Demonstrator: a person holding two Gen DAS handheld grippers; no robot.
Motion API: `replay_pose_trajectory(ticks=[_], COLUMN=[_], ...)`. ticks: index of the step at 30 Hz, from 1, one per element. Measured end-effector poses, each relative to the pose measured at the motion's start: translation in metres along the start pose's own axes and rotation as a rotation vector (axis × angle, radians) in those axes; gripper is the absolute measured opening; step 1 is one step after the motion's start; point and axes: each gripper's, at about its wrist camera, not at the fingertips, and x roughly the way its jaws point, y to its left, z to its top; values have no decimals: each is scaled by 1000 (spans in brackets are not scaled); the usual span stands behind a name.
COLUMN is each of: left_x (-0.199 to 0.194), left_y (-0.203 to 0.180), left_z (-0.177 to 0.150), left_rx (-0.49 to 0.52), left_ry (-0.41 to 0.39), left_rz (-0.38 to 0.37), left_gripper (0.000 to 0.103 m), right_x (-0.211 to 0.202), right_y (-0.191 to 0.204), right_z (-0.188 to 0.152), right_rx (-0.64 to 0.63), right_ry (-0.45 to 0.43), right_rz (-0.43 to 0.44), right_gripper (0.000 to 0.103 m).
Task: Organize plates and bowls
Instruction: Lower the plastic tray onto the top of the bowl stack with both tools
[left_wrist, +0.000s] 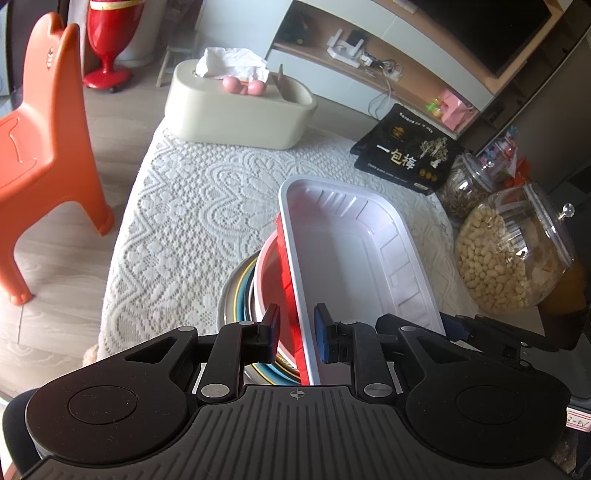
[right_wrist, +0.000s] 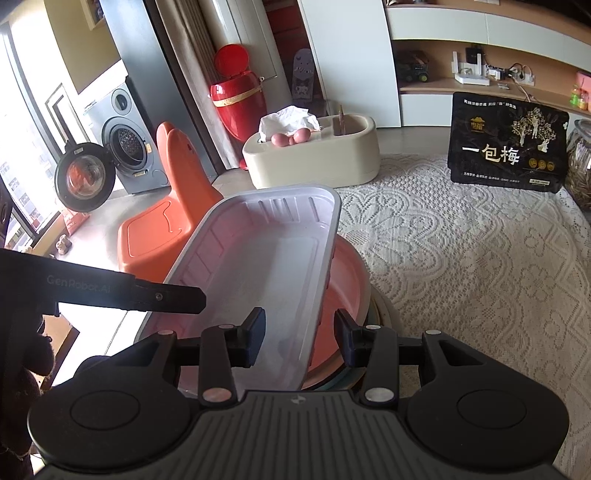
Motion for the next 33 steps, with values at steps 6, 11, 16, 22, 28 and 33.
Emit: replay_pose_trajectory(ticks=[6, 11, 16, 22, 28, 33], left_x=[-8, -9, -4, 1, 2, -10], left_y=[5, 7, 2, 0, 1, 4], left_z=[5, 11, 10, 11, 8, 5], left_rx=[-26, -54, -48, -58, -60, -71], left_ry=[-20, -12, 4, 8, 12, -42], left_rz=[-17, -40, -56, -63, -55, -32], left_gripper=[22, 22, 22, 22, 22, 22], right_x=[-4, -11, -14, -12, -9, -17], right_y=[-1, 0, 4, -1, 0, 1], right_z=[5, 13, 11, 11, 8, 5], right_rx=[7, 25, 7, 26, 24, 19], right_ry=[-19, -48, -55, -51, -41, -85], right_rz=[-3, 1, 16, 20, 30, -1], right_gripper=[41, 41, 43, 43, 43, 44])
